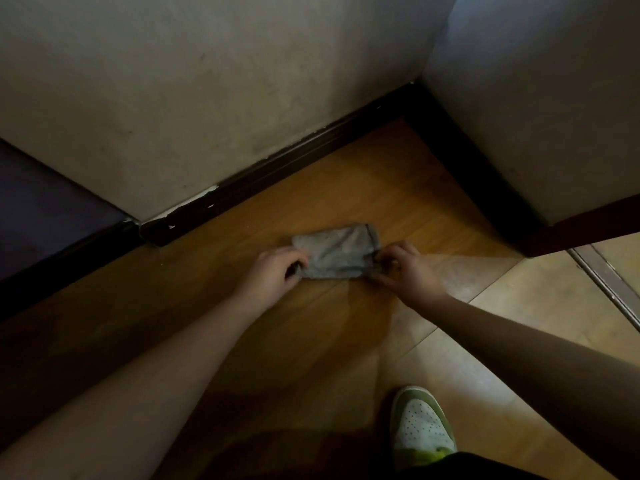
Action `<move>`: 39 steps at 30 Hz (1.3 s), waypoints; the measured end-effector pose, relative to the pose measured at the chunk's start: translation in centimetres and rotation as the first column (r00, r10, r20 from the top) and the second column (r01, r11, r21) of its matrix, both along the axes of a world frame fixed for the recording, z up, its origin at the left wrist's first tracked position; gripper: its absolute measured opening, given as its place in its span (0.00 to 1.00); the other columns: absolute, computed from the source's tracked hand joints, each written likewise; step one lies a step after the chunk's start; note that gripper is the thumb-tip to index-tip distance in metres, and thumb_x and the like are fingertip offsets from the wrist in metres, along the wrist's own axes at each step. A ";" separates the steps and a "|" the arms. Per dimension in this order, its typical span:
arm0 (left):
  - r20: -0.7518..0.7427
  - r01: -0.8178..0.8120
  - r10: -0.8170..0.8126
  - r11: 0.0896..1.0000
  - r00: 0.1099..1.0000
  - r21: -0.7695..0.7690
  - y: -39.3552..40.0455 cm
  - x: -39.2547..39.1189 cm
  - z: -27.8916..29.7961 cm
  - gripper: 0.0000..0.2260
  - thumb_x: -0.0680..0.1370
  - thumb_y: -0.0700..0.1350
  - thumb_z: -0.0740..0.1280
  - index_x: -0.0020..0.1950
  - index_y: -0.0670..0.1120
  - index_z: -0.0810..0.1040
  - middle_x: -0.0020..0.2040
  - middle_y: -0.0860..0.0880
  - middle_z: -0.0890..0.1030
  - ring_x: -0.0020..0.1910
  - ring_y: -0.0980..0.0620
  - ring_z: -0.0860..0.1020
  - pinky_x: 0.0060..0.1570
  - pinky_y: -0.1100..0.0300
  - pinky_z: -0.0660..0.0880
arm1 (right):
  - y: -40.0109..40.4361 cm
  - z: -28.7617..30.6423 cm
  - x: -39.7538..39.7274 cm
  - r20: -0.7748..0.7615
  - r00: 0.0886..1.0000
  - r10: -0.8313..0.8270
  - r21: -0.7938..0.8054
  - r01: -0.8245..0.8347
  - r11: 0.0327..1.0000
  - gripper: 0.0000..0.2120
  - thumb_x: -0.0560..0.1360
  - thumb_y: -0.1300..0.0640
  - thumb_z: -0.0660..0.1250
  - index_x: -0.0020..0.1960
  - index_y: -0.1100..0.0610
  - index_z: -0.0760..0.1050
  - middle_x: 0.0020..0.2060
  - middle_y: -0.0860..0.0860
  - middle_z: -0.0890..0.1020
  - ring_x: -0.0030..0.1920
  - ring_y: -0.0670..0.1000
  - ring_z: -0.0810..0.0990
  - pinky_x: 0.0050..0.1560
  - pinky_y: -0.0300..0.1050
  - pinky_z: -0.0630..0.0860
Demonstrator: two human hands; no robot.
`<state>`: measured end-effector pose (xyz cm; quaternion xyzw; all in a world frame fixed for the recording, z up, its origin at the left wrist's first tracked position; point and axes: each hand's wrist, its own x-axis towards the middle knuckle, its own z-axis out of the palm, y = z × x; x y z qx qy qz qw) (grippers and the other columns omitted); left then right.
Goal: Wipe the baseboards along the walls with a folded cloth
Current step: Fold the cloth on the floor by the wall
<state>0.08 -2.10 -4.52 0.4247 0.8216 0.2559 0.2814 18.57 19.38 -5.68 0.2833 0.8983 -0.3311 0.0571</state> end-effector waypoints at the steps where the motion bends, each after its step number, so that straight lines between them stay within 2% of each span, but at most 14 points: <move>1: 0.023 0.029 -0.028 0.999 0.999 -0.030 -0.7 0.3 -0.7 0.10 0.74 0.40 0.74 0.50 0.52 0.79 0.64 0.55 0.78 0.64 0.56 0.75 0.67 0.54 0.71 | -0.2 -0.3 0.4 0.017 1.000 0.018 -0.010 -0.018 1.000 0.10 0.73 0.46 0.72 0.51 0.46 0.74 0.53 0.43 0.72 0.47 0.41 0.75 0.50 0.35 0.76; 5: 0.162 -0.139 0.140 0.990 0.977 -0.013 -1.5 1.2 -2.0 0.11 0.73 0.45 0.75 0.51 0.52 0.77 0.60 0.58 0.78 0.60 0.56 0.77 0.57 0.59 0.74 | -0.2 -0.7 0.3 0.022 0.982 -0.187 -0.001 0.187 0.982 0.17 0.75 0.35 0.60 0.43 0.49 0.72 0.44 0.46 0.74 0.39 0.44 0.74 0.36 0.35 0.68; 8: 0.212 -0.356 0.350 0.934 0.912 -0.012 -0.2 1.7 -1.9 0.15 0.74 0.47 0.74 0.56 0.55 0.73 0.55 0.59 0.75 0.55 0.57 0.76 0.46 0.66 0.72 | -0.1 -0.4 -1.1 -0.030 0.969 -0.247 0.015 0.247 0.969 0.19 0.77 0.37 0.58 0.55 0.50 0.74 0.49 0.46 0.74 0.44 0.44 0.75 0.40 0.35 0.71; 11: 0.291 -0.610 0.596 0.790 0.748 -0.050 1.3 2.0 -1.9 0.22 0.74 0.48 0.75 0.63 0.50 0.70 0.62 0.50 0.74 0.57 0.51 0.75 0.52 0.57 0.76 | -0.1 -0.6 -3.2 0.001 0.948 -0.319 -0.073 0.318 0.945 0.24 0.78 0.40 0.62 0.69 0.51 0.68 0.54 0.46 0.74 0.49 0.45 0.77 0.44 0.39 0.78; 14: 0.344 -0.700 0.709 0.692 0.616 -0.174 2.4 1.6 -1.8 0.25 0.75 0.46 0.75 0.68 0.45 0.70 0.63 0.46 0.76 0.58 0.49 0.76 0.51 0.57 0.73 | 0.4 -1.1 -4.6 0.149 0.906 -0.396 -0.226 0.421 0.878 0.25 0.78 0.42 0.66 0.70 0.52 0.67 0.52 0.48 0.78 0.47 0.48 0.79 0.39 0.40 0.79; 19: 0.529 -0.662 0.677 0.703 0.512 -0.259 2.4 0.6 -1.5 0.29 0.76 0.40 0.73 0.74 0.41 0.67 0.68 0.43 0.75 0.56 0.51 0.74 0.53 0.59 0.72 | 1.4 -1.9 -4.0 0.223 0.935 -0.276 -0.176 0.317 0.932 0.26 0.73 0.48 0.74 0.67 0.54 0.71 0.42 0.43 0.76 0.41 0.44 0.76 0.36 0.36 0.72; 22: 0.589 -0.604 0.639 0.740 0.495 -0.295 2.3 0.1 -0.9 0.30 0.76 0.41 0.73 0.76 0.44 0.67 0.69 0.44 0.74 0.56 0.51 0.75 0.52 0.60 0.72 | 1.2 -1.7 -3.7 0.215 0.948 -0.233 -0.104 0.259 0.960 0.27 0.72 0.48 0.75 0.67 0.52 0.71 0.46 0.44 0.78 0.42 0.43 0.75 0.35 0.34 0.71; 23: 0.595 -0.581 0.611 0.765 0.522 -0.277 2.3 0.0 -0.5 0.29 0.76 0.42 0.73 0.75 0.46 0.68 0.67 0.46 0.75 0.54 0.53 0.75 0.49 0.62 0.72 | 1.1 -1.6 -3.7 0.200 0.956 -0.215 -0.075 0.233 0.970 0.28 0.71 0.48 0.76 0.68 0.51 0.69 0.52 0.47 0.78 0.46 0.45 0.77 0.40 0.35 0.74; 25: 0.532 -0.469 0.489 0.864 0.691 -0.185 2.4 -0.3 0.6 0.23 0.76 0.43 0.73 0.70 0.51 0.73 0.60 0.54 0.76 0.54 0.55 0.75 0.45 0.64 0.71 | 1.1 -0.9 -3.9 0.163 0.979 -0.127 -0.010 0.130 0.991 0.35 0.70 0.50 0.77 0.72 0.47 0.64 0.62 0.50 0.74 0.58 0.50 0.76 0.54 0.44 0.78; 28: 0.456 -0.194 0.206 0.978 0.866 -0.074 3.0 -1.2 2.6 0.15 0.76 0.40 0.72 0.54 0.59 0.76 0.54 0.59 0.77 0.60 0.55 0.75 0.50 0.63 0.74 | 1.3 1.5 -4.5 0.131 0.984 0.118 -0.047 -0.113 0.992 0.45 0.69 0.50 0.77 0.78 0.42 0.54 0.71 0.50 0.67 0.71 0.54 0.66 0.70 0.55 0.68; 30: 0.446 -0.015 0.028 0.999 0.895 -0.034 3.7 -1.7 4.6 0.16 0.76 0.41 0.72 0.49 0.64 0.75 0.55 0.58 0.78 0.58 0.59 0.76 0.50 0.67 0.74 | 1.4 3.3 -5.0 0.123 0.960 0.252 -0.166 -0.231 0.959 0.41 0.72 0.49 0.75 0.78 0.43 0.56 0.72 0.47 0.68 0.72 0.52 0.66 0.70 0.51 0.66; 33: 0.445 0.080 -0.091 0.996 0.891 0.045 4.9 -2.6 7.3 0.16 0.74 0.44 0.74 0.49 0.65 0.76 0.45 0.64 0.81 0.47 0.68 0.79 0.39 0.77 0.73 | 1.3 5.8 -5.6 0.183 0.917 0.354 -0.277 -0.297 0.914 0.23 0.75 0.49 0.71 0.69 0.49 0.72 0.58 0.42 0.76 0.62 0.49 0.76 0.54 0.37 0.71; 36: 0.628 -0.135 -0.005 0.975 0.778 0.175 5.7 -2.6 8.6 0.07 0.75 0.50 0.72 0.51 0.58 0.80 0.45 0.62 0.85 0.47 0.64 0.82 0.42 0.70 0.77 | 0.9 7.4 -5.1 0.041 0.978 0.204 -0.471 -0.161 0.867 0.13 0.74 0.50 0.71 0.58 0.49 0.77 0.53 0.45 0.82 0.56 0.48 0.81 0.56 0.42 0.78; 39: 0.907 -0.419 0.068 0.900 0.416 0.124 5.6 -2.3 7.8 0.23 0.73 0.62 0.65 0.60 0.47 0.79 0.56 0.49 0.84 0.59 0.53 0.81 0.57 0.57 0.78 | 0.4 8.7 -3.9 -0.108 0.989 -0.106 -0.752 -0.012 0.659 0.18 0.71 0.51 0.73 0.60 0.53 0.77 0.55 0.51 0.84 0.56 0.51 0.83 0.53 0.46 0.81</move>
